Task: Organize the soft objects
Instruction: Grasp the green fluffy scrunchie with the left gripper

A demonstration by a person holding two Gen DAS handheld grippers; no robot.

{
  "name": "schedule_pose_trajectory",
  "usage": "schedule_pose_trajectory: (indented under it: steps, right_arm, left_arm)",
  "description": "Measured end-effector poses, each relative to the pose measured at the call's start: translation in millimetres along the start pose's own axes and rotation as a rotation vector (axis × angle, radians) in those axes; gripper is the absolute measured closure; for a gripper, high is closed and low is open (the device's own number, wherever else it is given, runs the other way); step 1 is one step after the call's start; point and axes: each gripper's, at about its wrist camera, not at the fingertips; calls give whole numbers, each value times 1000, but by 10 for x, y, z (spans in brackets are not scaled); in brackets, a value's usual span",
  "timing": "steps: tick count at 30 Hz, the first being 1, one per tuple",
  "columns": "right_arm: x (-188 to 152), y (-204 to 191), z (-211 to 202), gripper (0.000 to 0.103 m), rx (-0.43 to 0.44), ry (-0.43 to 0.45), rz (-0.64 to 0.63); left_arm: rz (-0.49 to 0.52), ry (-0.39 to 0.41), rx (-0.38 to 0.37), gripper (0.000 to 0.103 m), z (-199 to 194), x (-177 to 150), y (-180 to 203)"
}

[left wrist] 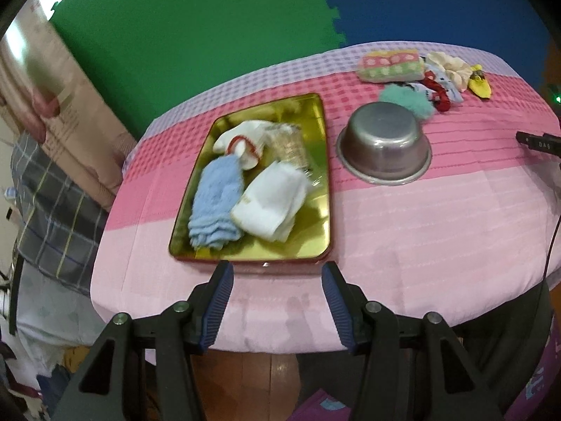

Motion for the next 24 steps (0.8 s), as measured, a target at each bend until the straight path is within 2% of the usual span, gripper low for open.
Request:
schedule_pose_trajectory:
  steps: [4,9,11,13,15,17,18,21,24]
  right_arm:
    - [6,2,10,1,1,0,0]
    - [16,21,27,1,8,1,3]
    - [8,18,10,1,7,1,4]
    - [11,27,11,1,14,4,6]
    - [10,18,-9,1,24,8,8]
    - [0,1,-48,1,35,13,12]
    - [9,6,-47,1,44,17,16]
    - [6,16,-62,1,57,25,28]
    - [-3,27,-83,1,74,36,40]
  left_arm:
    - [-1,-33,-95,49,97,219,145]
    - [-82,-77,-309,49,310,763,259]
    - [-103,-80,-361,49,438,1006,295]
    - [-97,-79,-396,49,595,1253,373]
    - [-49,-73,-408,49,792,1525,498]
    - [-38,-96,-438,49,965,1715,586]
    - [-60,-122,-479,49,1100,1838,636]
    - [-150,-167,-521,49,1420,2031,648]
    - [-239,-260,-563,49,1794,2132,671]
Point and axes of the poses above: each gripper's, at about its wrist camera, not at the fingertips, and z roughly the way its jaws point, y to its right, x to its top, and after that the axes turned 11 degrees about y, right-handed
